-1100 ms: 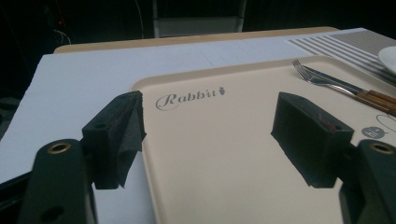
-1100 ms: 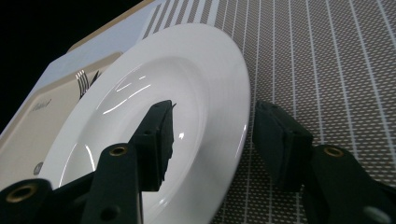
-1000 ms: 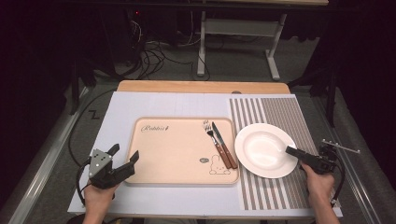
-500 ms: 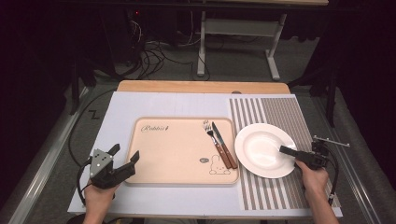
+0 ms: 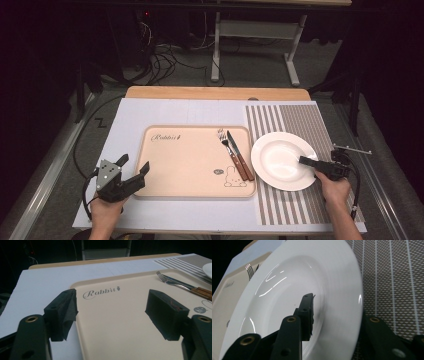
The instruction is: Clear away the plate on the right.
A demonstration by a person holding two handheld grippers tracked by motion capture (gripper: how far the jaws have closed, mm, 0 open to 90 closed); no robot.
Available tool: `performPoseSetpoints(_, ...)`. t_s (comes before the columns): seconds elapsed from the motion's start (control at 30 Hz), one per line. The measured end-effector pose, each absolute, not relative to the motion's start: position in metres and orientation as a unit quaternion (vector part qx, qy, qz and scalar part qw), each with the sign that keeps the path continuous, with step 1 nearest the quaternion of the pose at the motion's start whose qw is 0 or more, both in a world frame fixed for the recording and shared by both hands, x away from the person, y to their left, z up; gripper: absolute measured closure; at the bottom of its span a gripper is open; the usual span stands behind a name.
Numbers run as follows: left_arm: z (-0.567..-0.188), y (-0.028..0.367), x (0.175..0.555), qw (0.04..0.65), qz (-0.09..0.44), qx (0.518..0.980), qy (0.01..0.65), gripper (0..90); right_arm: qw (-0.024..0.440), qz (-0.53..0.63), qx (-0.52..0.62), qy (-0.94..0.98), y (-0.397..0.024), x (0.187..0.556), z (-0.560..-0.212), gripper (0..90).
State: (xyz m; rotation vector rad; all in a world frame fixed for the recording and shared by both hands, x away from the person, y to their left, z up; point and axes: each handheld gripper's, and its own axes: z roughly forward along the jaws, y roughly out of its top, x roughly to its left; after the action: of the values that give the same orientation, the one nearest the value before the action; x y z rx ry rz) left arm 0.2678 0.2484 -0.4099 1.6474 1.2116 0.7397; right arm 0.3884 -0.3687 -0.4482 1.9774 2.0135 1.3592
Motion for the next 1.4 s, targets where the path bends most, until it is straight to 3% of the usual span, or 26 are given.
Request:
performPoseSetpoints(0.13,-0.410,0.248,0.268,0.465,0.301,0.671,0.492,25.7,0.005,0.421,0.633,0.650,-0.367,0.390,-0.446,71.3)
performPoseSetpoints(0.47,-0.409,0.247,0.268,0.462,0.306,0.673,0.490,25.7,-0.048,0.439,0.635,0.634,-0.372,0.391,-0.448,78.3)
performPoseSetpoints(0.97,-0.409,0.248,0.268,0.461,0.308,0.673,0.489,25.7,-0.022,0.458,0.611,0.645,-0.360,0.392,-0.429,84.5)
performPoseSetpoints(1.4,-0.409,0.249,0.269,0.461,0.308,0.674,0.488,25.7,-0.035,0.471,0.602,0.644,-0.360,0.389,-0.422,84.4)
